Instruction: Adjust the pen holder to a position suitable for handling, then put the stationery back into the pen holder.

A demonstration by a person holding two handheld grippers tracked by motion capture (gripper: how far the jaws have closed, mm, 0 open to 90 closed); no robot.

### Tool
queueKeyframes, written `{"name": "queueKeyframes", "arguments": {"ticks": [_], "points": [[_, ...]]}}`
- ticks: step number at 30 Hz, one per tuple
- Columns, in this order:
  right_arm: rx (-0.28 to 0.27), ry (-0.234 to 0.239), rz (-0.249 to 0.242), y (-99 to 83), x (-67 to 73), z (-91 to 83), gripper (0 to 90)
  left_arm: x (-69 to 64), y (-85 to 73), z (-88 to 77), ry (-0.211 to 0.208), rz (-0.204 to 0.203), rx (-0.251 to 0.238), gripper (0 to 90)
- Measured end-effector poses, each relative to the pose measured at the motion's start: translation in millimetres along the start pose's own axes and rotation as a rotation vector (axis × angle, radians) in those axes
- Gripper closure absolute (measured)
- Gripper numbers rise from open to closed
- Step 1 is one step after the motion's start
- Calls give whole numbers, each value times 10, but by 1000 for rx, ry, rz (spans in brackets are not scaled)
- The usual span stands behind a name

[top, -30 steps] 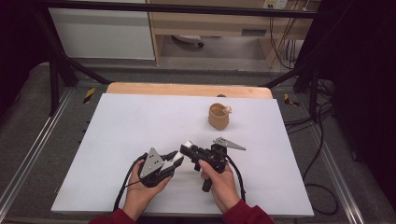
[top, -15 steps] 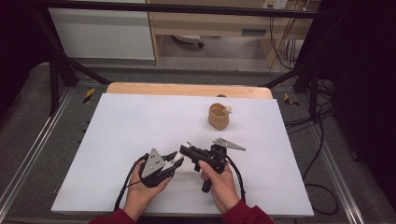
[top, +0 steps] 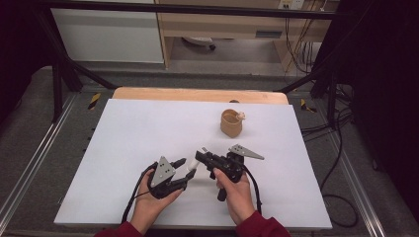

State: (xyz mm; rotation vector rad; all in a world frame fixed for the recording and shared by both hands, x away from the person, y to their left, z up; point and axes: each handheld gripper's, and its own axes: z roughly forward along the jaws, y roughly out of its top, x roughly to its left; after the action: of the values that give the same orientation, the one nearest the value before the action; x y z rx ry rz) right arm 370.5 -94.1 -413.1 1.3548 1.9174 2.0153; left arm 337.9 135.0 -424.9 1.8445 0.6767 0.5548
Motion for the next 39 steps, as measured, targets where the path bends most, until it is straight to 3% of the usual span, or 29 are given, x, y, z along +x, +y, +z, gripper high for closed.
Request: {"name": "queueKeyframes", "arguments": {"ticks": [2,8,13,19,22,27,32,34,36,39], "points": [[-3,-30,-31,27,-30,-32,711,-1,-6,7,-5,-7,8,440],[-19,-77,-62,82,-102,-107,711,59,-9,-14,-2,-41,10,402],[-22,-103,-94,105,-125,-141,711,176,-24,-88,33,-96,20,378],[-17,-143,-151,124,-152,-179,710,355,-36,-237,69,-160,7,271],[-17,-158,-177,134,-151,-191,711,441,-40,-314,100,-172,4,212],[-6,-201,-263,156,-137,-206,710,594,-77,-458,145,-204,1,138],[-2,-235,-328,163,-131,-215,710,709,-140,-592,177,-252,0,114],[-7,-223,-319,169,-144,-215,710,732,-152,-655,172,-258,-20,106],[-2,-238,-368,175,-122,-211,710,752,-173,-714,179,-254,-25,94],[-9,-225,-370,187,-78,-208,710,806,-214,-772,214,-268,-18,93]]}}
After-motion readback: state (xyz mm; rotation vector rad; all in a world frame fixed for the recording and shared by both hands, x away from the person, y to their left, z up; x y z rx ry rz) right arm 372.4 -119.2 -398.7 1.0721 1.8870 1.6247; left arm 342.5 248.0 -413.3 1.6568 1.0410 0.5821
